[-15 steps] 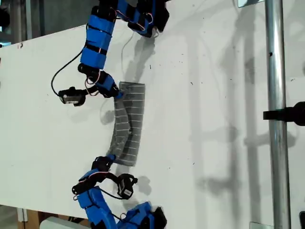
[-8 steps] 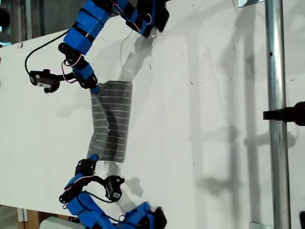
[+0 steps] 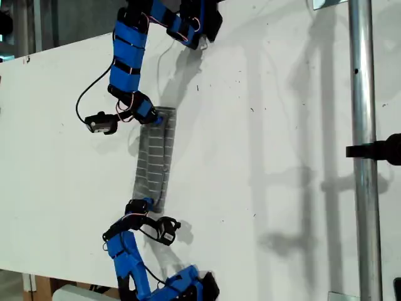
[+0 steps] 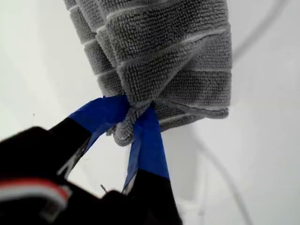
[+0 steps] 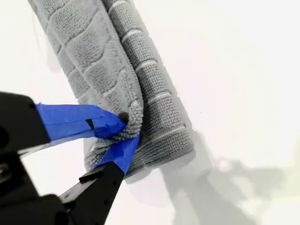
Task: Grasp corners of a towel and fold twice.
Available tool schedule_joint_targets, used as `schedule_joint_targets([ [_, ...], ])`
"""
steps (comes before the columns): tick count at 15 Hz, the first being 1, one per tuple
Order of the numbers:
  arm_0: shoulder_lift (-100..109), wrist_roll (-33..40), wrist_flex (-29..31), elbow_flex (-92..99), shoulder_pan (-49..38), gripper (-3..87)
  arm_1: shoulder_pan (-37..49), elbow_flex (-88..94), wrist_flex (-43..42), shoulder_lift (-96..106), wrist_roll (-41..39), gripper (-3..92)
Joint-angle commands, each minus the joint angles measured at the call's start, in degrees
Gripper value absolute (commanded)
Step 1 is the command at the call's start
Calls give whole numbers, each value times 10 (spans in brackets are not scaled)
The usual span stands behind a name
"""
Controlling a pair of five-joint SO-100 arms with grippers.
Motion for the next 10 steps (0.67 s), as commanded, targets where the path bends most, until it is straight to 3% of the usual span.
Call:
schedule_joint_targets([
  [1,-29,1,-19,-20,-14,-28,-4,-9,-25,-25,4,-2],
  [5,-33,5,4,-26,-28,2,2,-19,-9,-29,8,11],
  [7,11,-15,76,-36,-31,100,-3,-55,55,-21,11,143],
  [9,86,-12,150,-45,-28,128,-12,-85,119,20,22,246],
  [10,127,-16,181,-43,-29,124,-13,-97,151,47,27,247],
])
